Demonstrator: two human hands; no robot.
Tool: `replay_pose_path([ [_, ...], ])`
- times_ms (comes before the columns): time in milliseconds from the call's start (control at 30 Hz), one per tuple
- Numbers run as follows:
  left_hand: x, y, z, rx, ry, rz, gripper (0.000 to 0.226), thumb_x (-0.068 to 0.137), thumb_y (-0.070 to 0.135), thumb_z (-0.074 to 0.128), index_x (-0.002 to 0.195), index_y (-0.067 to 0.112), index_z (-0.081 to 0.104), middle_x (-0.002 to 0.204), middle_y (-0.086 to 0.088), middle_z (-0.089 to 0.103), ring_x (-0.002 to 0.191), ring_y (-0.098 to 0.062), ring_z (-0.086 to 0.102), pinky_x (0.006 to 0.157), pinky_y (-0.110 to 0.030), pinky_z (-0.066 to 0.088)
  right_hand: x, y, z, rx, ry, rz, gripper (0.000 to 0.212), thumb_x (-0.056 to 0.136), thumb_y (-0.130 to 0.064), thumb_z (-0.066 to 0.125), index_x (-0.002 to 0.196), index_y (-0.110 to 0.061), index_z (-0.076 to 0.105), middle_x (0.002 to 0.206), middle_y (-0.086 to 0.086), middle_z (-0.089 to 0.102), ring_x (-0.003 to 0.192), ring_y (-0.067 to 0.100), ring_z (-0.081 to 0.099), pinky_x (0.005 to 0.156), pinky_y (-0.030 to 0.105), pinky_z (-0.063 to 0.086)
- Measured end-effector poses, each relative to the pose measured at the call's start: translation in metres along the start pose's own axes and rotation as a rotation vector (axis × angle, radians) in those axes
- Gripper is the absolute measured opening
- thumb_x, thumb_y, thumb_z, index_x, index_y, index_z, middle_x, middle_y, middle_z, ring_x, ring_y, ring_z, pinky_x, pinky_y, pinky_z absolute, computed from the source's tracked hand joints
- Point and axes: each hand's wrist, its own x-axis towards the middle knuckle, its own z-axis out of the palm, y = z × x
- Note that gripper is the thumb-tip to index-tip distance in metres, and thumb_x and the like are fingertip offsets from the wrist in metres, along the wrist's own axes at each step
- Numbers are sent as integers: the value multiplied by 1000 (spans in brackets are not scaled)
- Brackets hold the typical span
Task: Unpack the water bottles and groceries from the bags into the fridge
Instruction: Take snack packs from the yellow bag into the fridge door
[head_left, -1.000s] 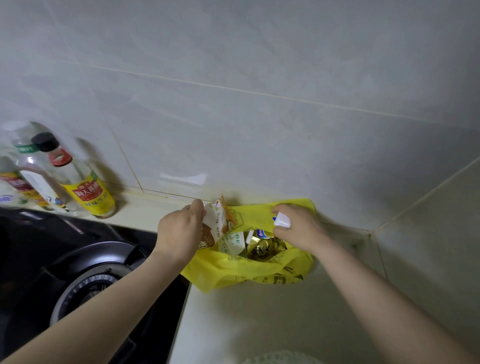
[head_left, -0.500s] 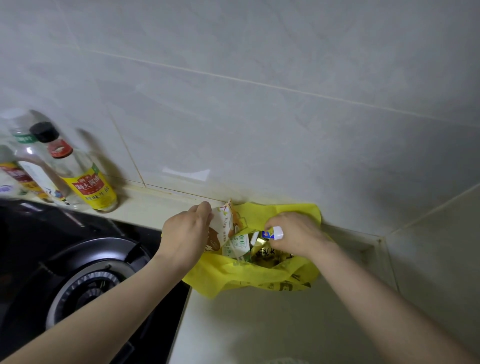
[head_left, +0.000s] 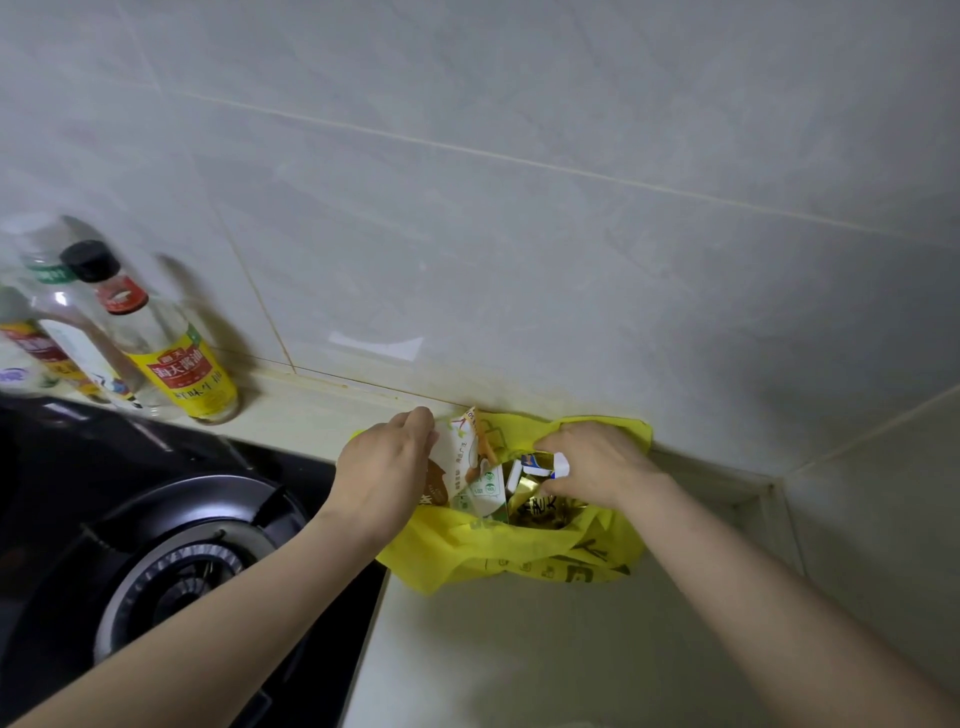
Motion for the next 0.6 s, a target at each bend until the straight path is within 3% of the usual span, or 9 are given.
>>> replay_pose_path([
  [200,-3,-1,3,12,-12,4,56,90,37,13,96,5,58,76,-9,65,57,-32,56,47,-38,45,0,-4,6,-21,46,-14,35,82,-48,64,112,-31,64,100,-1,59,95,21,57,71,31,44],
  [433,-5,-2,4,25,18,22,49,92,34,20,90,5,59,72,-9,66,52,-31,57,42,-36,45,3,-9,5,9,32,-9,30,81,-36,64,110,-31,68,108,-4,64,98,21,59,79,33,51],
  [600,-10,-3,5,26,20,44,45,93,32,23,87,4,58,69,-8,64,47,-31,55,38,-34,43,-10,-15,13,51,2,-30,23,77,-33,62,97,-29,72,91,-8,68,85,19,60,65,29,45],
])
